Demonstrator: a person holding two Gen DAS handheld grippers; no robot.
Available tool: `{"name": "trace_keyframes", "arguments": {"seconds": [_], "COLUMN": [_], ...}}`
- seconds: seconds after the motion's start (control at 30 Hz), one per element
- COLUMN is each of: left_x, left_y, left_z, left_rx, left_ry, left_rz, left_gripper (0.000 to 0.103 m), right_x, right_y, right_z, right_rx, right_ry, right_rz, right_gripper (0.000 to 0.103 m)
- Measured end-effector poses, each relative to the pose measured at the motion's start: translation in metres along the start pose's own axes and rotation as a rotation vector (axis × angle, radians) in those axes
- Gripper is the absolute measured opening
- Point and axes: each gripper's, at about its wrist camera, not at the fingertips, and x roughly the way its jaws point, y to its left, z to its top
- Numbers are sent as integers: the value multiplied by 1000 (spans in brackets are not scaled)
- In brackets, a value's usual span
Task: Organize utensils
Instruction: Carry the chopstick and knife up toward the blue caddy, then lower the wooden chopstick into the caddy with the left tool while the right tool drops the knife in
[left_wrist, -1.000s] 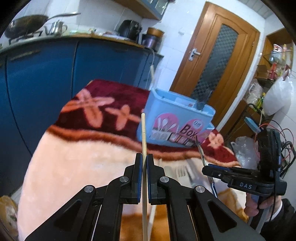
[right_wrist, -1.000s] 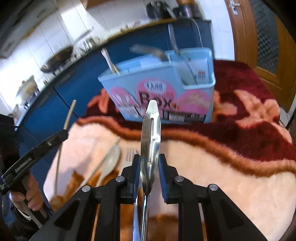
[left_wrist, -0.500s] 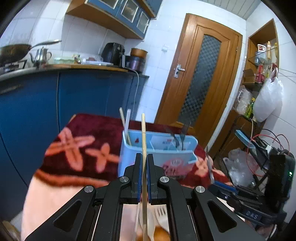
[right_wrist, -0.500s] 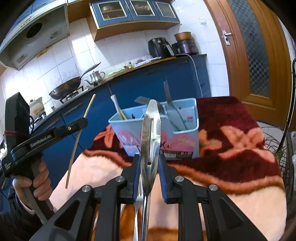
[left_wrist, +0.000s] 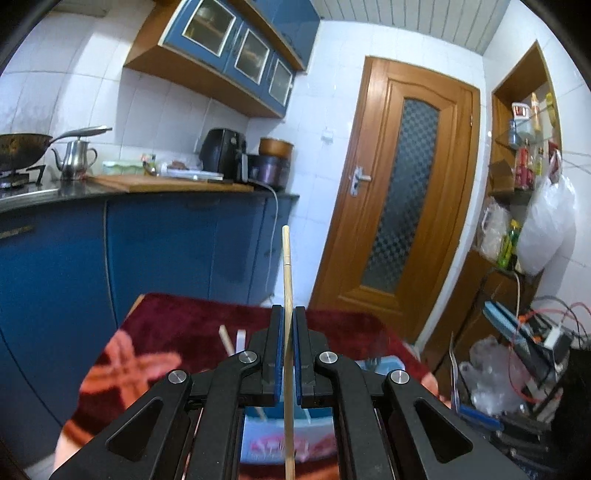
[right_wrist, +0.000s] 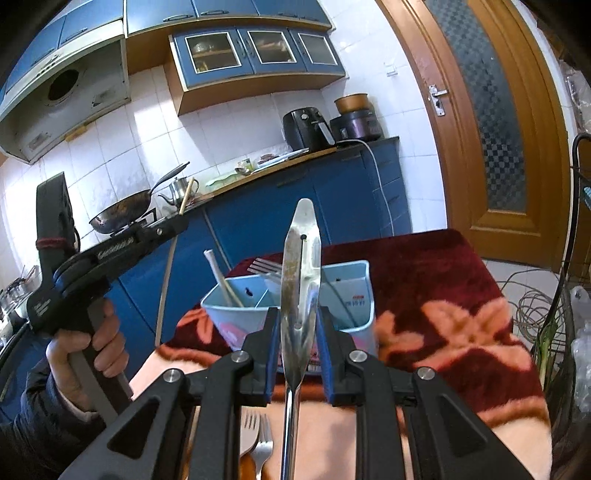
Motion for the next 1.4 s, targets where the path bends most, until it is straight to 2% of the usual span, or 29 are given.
{"name": "trace_keyframes", "arguments": {"seconds": [0.2,0.37,0.57,0.87,1.07,1.2,1.4], "left_x": [12,25,40,56,57,54,59], "left_y": [-1,3,4,7,10,14,25], "left_z": [9,10,6,-12,-15,-11,-16], "left_rx": [-9,-30,-9,14,1,-13,-63], "left_ry": [-107,-153,-199,-187,-206,-250,-244], "left_rz": [22,40,99,143,156,178,181], "left_gripper": [4,4,4,4,4,4,4], "right_x": [7,13,26,56,79,87,90], "right_y": [-2,-3,0,3,-3,-6,-4], "right_z": [8,19,39,65,64,58,44], "right_rx": [-10,-25,-56,-120,-120,-123,-161], "right_ry": [-9,-37,-71,-204,-256,-269,-233], "right_rz": [-10,-33,-70,-177,-222,-233,-239], "right_gripper": [22,22,22,22,22,22,22]}}
